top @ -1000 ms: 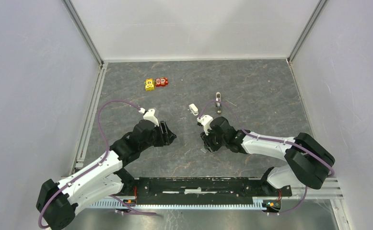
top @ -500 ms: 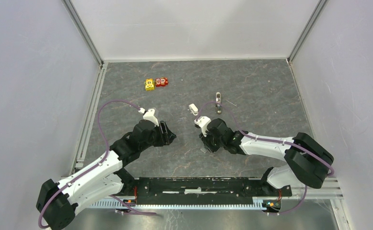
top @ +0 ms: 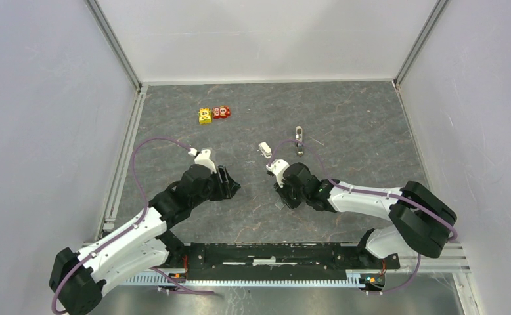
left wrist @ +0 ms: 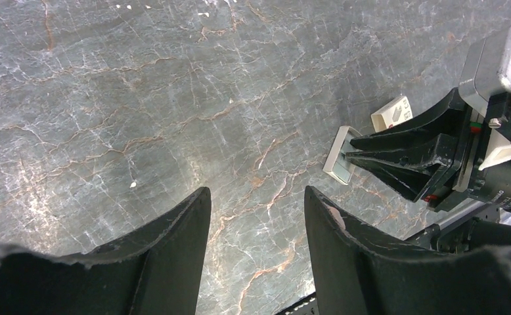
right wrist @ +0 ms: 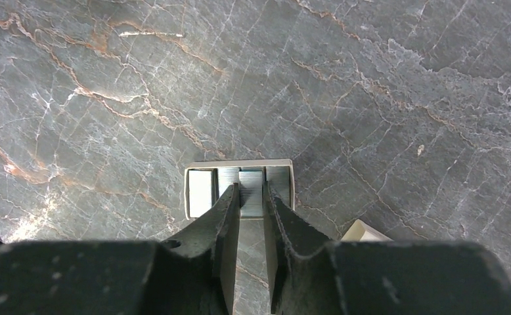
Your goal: Load the staples into the stapler
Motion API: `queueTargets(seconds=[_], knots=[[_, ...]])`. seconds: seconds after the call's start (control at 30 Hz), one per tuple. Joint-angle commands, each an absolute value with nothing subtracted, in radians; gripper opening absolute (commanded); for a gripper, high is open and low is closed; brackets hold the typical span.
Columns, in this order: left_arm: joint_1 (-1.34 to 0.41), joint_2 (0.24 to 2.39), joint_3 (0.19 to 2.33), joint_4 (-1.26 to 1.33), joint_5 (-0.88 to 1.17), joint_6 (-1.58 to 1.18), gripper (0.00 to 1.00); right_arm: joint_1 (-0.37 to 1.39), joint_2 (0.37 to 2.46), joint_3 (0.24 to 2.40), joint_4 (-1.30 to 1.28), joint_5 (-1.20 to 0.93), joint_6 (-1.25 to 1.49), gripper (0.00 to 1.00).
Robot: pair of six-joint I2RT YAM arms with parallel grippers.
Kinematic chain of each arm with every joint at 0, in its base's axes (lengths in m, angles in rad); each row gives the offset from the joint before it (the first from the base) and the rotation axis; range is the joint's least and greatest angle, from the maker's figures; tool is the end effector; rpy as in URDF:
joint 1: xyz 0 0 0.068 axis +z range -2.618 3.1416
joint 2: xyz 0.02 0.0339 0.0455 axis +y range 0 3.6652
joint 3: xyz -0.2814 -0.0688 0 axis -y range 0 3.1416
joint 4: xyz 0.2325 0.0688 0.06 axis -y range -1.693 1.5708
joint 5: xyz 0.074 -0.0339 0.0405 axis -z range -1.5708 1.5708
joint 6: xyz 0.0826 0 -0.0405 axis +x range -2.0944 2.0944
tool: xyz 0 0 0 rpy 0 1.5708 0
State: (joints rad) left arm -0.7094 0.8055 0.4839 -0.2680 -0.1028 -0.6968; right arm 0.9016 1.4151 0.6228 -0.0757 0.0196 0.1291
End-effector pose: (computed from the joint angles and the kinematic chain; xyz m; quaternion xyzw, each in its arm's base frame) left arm 0.1530 -0.1202 0.2130 -0.0187 0.8810 -0.2697 0.3882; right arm 0.1772 0.2214 0.1486 -0.3506 0.8710 0.1616 0.3040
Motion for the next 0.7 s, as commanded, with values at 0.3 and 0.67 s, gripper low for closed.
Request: queueTargets(seconds=[0.3,0.67], knots=[[-0.713,0.745,0.538,-0.328,-0.159,-0.695,0.64,0.909,1.373,0.647,-0.056,0.049,0.145,0.21],[-0.713,0.691,0.621,-0.427,-0.196,-0.648,0.66,0.905,1.327,0.68,-0.073,0.069,0.164,0.2]])
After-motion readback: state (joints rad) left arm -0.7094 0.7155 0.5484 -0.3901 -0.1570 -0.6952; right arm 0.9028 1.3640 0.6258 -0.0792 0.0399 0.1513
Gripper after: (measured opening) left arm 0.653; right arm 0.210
